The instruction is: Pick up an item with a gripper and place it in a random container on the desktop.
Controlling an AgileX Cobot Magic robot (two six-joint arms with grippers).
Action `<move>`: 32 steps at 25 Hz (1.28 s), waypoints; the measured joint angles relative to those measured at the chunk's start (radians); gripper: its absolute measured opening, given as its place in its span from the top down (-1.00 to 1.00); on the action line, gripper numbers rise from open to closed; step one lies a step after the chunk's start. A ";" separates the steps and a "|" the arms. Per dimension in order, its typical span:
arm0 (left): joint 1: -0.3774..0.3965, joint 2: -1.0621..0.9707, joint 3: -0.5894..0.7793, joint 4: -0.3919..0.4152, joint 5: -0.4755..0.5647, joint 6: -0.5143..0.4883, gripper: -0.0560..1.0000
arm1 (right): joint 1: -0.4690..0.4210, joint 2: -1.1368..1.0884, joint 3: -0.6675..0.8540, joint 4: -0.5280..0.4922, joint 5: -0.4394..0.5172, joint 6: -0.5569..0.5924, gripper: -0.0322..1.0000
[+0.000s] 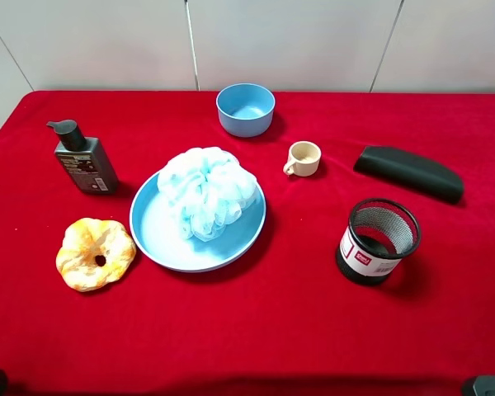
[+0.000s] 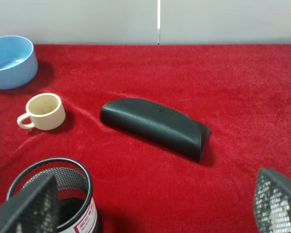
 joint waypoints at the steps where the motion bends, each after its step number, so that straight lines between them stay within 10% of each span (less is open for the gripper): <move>1: 0.030 -0.019 0.019 -0.005 -0.011 0.000 -0.98 | 0.000 0.000 0.000 0.000 0.000 0.000 -0.28; 15: 0.290 -0.272 0.168 -0.130 -0.132 0.117 -0.98 | 0.000 0.000 0.000 0.000 0.000 0.000 -0.28; 32: 0.305 -0.369 0.168 -0.161 -0.132 0.132 -0.98 | 0.000 0.000 0.000 0.000 0.000 0.000 -0.28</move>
